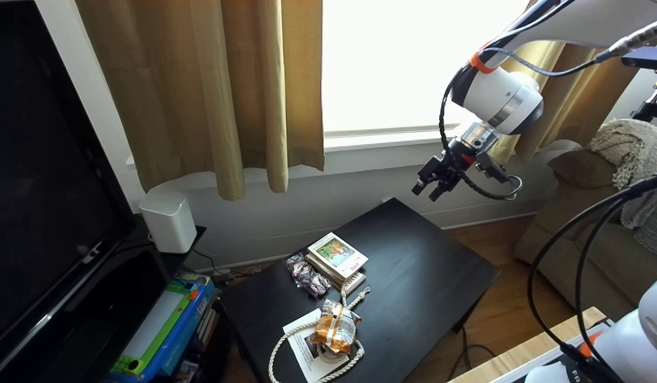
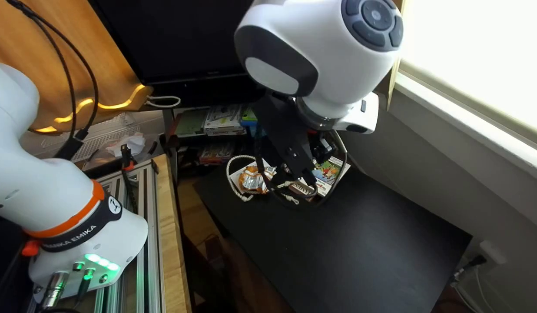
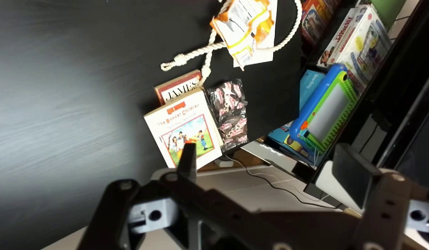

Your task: Put one book on the table

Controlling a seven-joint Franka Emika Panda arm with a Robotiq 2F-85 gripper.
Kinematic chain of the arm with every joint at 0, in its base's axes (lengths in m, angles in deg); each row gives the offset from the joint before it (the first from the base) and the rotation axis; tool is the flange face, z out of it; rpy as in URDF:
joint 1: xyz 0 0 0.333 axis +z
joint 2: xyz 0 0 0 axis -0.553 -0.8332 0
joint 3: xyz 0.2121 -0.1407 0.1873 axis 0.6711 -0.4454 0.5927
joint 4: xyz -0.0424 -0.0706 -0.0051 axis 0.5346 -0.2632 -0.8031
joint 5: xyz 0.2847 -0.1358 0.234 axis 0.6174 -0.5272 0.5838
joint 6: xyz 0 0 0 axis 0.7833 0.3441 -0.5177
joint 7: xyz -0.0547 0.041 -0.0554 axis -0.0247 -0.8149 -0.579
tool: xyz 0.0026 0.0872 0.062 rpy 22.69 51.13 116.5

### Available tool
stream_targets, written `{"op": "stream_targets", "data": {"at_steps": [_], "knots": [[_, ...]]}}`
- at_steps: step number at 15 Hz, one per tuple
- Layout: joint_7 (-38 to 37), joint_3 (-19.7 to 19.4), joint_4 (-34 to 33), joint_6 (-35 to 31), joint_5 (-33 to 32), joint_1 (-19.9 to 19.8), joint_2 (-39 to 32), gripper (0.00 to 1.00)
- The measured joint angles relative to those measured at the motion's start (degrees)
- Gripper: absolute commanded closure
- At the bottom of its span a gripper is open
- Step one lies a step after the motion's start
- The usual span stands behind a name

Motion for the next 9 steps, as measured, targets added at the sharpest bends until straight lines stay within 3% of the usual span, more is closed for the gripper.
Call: {"op": "stream_targets", "data": {"at_steps": [9], "knots": [[12.3,6.9,-11.5,0.1,10.4,-7.5,-15.6,0.00]]}}
